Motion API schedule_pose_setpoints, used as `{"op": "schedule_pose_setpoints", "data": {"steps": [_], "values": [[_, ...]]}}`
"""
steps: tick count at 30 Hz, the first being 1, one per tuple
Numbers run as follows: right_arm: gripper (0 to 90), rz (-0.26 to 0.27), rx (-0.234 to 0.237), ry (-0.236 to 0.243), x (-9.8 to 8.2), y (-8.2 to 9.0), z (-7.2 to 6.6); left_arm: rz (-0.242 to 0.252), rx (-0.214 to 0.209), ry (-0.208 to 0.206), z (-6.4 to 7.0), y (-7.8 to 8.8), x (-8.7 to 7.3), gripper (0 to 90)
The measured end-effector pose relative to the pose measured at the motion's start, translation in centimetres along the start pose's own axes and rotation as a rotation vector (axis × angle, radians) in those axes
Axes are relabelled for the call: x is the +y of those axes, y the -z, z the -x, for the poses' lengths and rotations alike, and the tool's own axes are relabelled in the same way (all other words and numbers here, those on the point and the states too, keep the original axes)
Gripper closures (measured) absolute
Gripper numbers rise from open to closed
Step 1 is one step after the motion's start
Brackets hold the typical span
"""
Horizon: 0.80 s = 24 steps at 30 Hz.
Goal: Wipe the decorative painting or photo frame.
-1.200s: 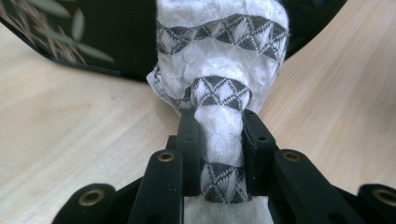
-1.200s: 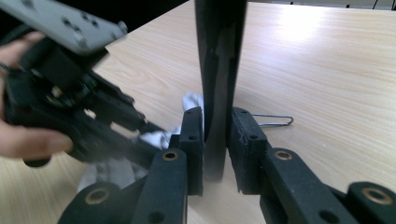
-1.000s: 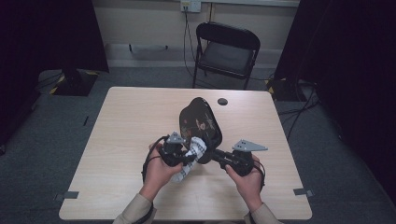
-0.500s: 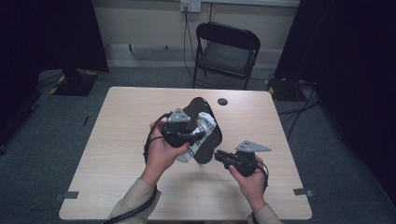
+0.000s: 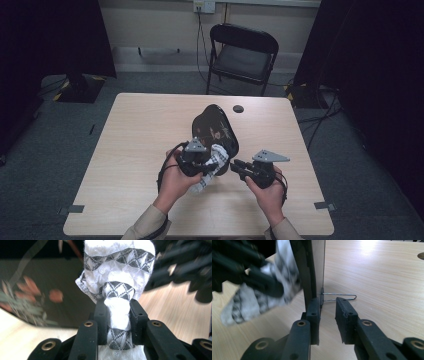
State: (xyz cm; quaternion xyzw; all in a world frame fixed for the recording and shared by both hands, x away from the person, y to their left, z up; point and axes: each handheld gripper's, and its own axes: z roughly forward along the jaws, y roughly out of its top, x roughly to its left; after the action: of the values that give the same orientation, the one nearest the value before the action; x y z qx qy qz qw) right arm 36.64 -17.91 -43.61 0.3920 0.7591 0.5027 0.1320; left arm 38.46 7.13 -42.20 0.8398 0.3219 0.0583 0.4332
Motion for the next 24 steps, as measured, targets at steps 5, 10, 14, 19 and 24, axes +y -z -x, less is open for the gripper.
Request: {"op": "schedule_pose_setpoints", "data": {"steps": [5, 10, 14, 19, 24], "values": [[66.6, -0.001, -0.01, 0.011, 0.1, 0.0, 0.1, -0.051, -0.004, 0.028, -0.4, -1.5, -2.2, 72.3], [56.8, -0.005, -0.029, 0.012, 0.1, -0.2, 0.3, -0.095, -0.005, 0.031, -0.5, -2.6, -3.7, 72.2], [51.5, -0.013, -0.04, 0.025, 0.1, -0.2, 0.4, -0.131, -0.007, 0.022, -0.6, -3.1, -4.6, 72.2], [46.7, -0.022, -0.057, 0.034, 0.0, -0.3, 0.7, -0.134, -0.017, 0.027, -0.6, -2.8, -4.6, 72.4], [44.4, -0.036, -0.074, 0.032, -0.2, -0.5, 1.1, -0.049, -0.02, 0.02, -0.4, -0.4, -2.0, 72.3]]}}
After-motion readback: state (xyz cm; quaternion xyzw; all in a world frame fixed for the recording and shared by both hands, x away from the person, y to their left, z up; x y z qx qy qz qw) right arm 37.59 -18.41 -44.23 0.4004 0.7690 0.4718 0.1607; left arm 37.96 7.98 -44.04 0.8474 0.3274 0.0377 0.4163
